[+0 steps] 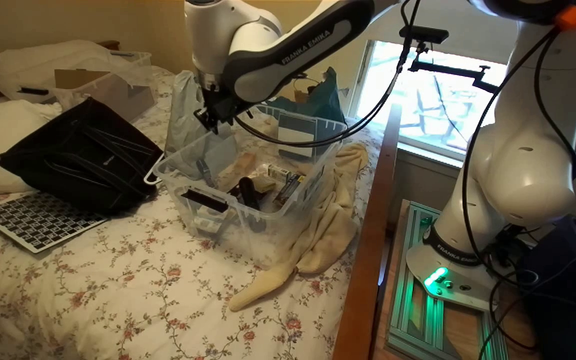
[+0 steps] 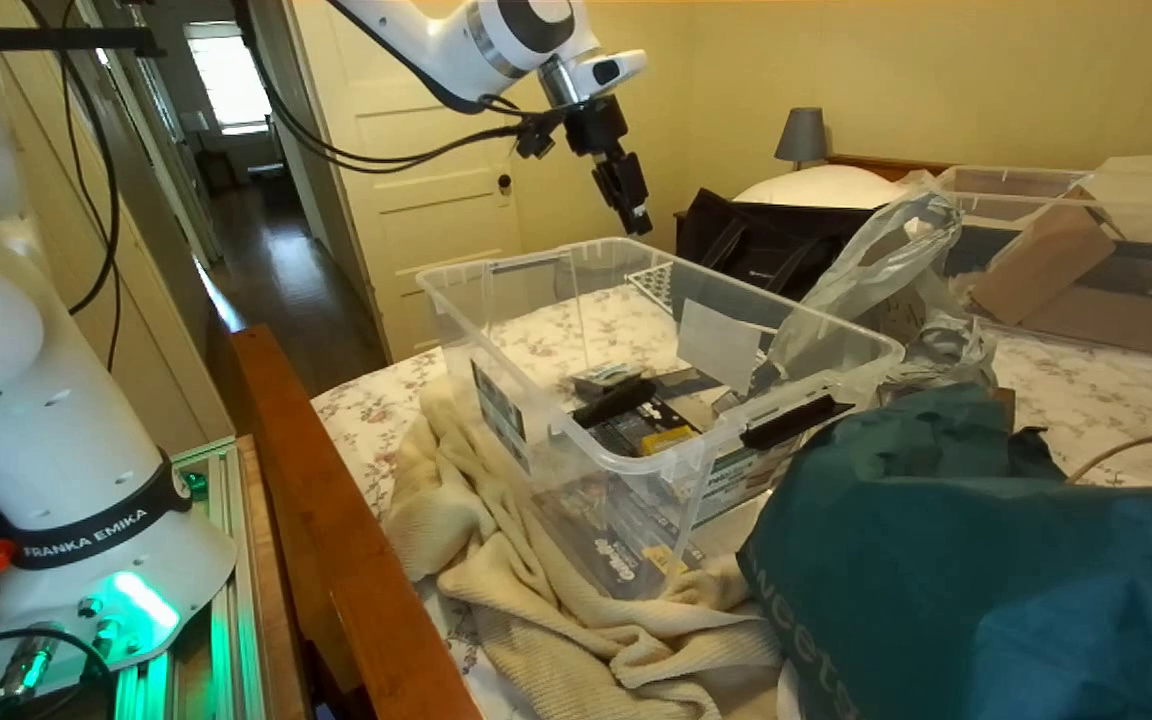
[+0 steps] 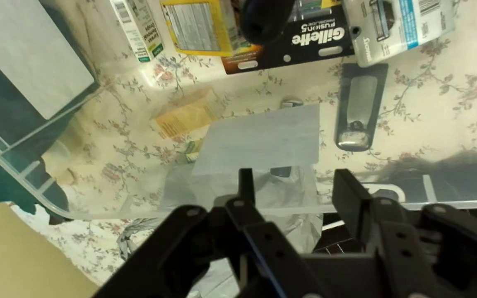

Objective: Take an item out of the plastic container

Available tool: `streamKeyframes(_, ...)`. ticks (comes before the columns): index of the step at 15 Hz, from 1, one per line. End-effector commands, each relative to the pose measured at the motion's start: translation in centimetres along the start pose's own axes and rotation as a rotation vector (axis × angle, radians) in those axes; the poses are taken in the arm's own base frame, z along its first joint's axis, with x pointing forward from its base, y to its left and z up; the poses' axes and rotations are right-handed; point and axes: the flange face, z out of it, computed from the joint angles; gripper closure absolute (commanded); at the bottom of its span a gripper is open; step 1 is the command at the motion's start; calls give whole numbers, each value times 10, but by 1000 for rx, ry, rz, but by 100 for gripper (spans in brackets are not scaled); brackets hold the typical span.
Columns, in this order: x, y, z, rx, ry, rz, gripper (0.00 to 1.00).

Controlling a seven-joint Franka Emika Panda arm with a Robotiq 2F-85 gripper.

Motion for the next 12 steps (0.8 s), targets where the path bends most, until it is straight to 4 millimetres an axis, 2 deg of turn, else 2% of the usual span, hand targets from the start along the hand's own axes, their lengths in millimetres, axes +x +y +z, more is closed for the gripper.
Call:
streamKeyframes(1,14,-20,6,14,9,-63,71)
streamKeyframes(2,12,-22,10,20,-1,-69,63)
streamKeyframes(3,7,-24,14,27,-14,-66,23)
streamKeyframes(4,0,-25,18,35,-29,-55,26)
streamKeyframes(5,-8,-25,21,47,-48,-36,25)
streamKeyframes(9,-39,-21,37,92,-135,55,0)
streamKeyframes(12,-60,-22,51,151,-181,115,0)
